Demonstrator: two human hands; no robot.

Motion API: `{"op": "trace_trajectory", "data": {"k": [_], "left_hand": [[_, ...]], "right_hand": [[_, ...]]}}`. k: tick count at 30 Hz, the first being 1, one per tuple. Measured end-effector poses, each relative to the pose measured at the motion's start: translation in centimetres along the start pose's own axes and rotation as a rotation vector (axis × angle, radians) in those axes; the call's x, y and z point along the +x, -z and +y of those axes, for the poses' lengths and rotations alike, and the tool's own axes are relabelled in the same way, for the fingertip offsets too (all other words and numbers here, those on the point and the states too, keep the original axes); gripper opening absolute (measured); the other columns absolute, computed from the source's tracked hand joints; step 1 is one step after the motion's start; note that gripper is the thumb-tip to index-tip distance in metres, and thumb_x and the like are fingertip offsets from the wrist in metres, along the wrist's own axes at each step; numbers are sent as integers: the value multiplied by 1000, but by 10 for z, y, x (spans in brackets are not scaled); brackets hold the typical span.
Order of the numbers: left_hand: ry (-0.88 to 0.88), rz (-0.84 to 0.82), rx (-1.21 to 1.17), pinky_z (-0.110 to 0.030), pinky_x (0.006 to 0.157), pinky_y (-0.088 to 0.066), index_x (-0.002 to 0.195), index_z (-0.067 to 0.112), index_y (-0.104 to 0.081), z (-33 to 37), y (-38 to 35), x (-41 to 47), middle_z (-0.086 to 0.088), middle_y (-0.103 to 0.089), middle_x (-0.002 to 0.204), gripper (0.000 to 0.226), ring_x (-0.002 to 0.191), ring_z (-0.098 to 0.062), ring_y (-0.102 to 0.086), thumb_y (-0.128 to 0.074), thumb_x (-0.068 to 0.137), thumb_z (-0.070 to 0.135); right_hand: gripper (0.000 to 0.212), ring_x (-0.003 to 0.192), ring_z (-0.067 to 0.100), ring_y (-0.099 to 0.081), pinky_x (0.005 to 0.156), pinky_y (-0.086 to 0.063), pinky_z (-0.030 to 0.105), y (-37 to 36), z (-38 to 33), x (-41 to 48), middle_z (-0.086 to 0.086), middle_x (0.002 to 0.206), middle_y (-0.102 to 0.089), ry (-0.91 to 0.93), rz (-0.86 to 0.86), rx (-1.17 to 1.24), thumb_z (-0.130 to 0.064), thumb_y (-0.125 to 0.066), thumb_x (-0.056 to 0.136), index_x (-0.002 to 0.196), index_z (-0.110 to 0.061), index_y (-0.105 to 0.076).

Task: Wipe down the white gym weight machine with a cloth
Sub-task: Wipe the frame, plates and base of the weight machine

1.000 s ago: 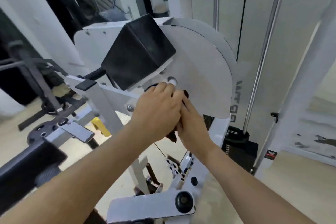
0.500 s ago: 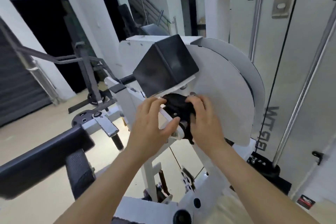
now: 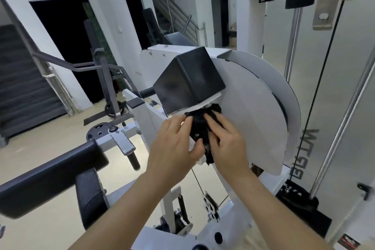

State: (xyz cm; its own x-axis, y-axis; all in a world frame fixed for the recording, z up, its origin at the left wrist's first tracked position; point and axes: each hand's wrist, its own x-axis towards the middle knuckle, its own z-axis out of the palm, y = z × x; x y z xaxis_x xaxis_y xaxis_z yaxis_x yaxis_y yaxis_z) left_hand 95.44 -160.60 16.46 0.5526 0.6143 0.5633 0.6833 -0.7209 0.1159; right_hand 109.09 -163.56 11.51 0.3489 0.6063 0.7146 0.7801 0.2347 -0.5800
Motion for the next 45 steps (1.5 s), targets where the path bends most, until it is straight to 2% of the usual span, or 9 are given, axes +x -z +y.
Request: {"op": "trace_trajectory", "data": {"k": [8, 13, 19, 22, 25, 30, 33, 40, 45], "left_hand": [[-59, -71, 193, -32, 99, -36, 127, 14, -54, 21, 0, 13, 1, -56, 121, 42, 111, -21, -48, -43, 90, 29], [47, 57, 84, -35, 88, -44, 113, 10, -61, 11, -5, 7, -3, -60, 112, 27, 101, -25, -52, -54, 91, 24], [77, 43, -258, -31, 112, -33, 135, 18, -53, 15, -9, -27, 7, -47, 141, 44, 141, -14, -32, -62, 92, 25], [131, 162, -493, -12, 103, -35, 132, 33, -54, 11, 6, -38, 26, -49, 136, 45, 130, 3, -43, -62, 88, 30], [381, 197, -593, -27, 100, -45, 132, 30, -58, -20, 14, -48, 24, -56, 129, 46, 121, 1, -51, -60, 89, 15], [533, -4, -712, -18, 95, -43, 113, 58, -49, -51, 11, -46, 37, -51, 119, 62, 116, 12, -46, -56, 87, 2], [585, -6, -817, -27, 101, -43, 126, 44, -53, -71, 5, -30, 21, -56, 126, 53, 119, 4, -49, -58, 88, 8], [472, -17, -1058, -22, 95, -45, 127, 47, -50, -91, -15, -31, 25, -58, 124, 50, 115, 5, -53, -45, 96, 8], [427, 120, -1010, -1, 68, -39, 109, 59, -58, -90, -25, -20, 42, -61, 93, 30, 91, 17, -57, -46, 101, 33]], "right_hand": [[33, 81, 31, -65, 66, -51, 35, 17, 10, -10, 9, 94, -72, -171, -80, -88, -11, -51, 94, 125, -14, -63], [38, 123, 22, -51, 108, -37, 33, 5, -15, 13, 7, 132, -60, -149, -86, 167, -4, -51, 96, 133, -8, -57], [35, 106, -5, -52, 96, -40, 11, 36, -12, -18, -48, 104, -54, -58, -154, 262, -6, -60, 88, 114, -27, -72], [30, 104, 14, -56, 95, -44, 19, 43, -34, -3, -18, 115, -66, 324, -106, 52, -14, -58, 85, 111, -17, -72], [29, 113, 30, -59, 91, -52, 37, 27, -51, 5, 3, 124, -66, 608, -328, -418, -15, -69, 81, 110, -16, -73], [39, 146, 34, -17, 114, -20, 47, -20, -77, 32, 11, 151, -39, 732, -745, -857, -27, -48, 97, 134, -16, -56], [40, 144, 33, -15, 111, -23, 44, -59, -98, 70, 10, 149, -39, 747, -784, -992, -28, -51, 97, 135, -16, -53], [43, 144, 24, -27, 112, -33, 36, -34, -88, 65, 3, 148, -43, 684, -828, -637, -23, -58, 93, 135, -21, -54], [19, 95, 24, -66, 79, -59, 39, -28, -97, 69, 8, 112, -67, 510, -511, -541, -13, -66, 89, 106, -8, -72]]}}
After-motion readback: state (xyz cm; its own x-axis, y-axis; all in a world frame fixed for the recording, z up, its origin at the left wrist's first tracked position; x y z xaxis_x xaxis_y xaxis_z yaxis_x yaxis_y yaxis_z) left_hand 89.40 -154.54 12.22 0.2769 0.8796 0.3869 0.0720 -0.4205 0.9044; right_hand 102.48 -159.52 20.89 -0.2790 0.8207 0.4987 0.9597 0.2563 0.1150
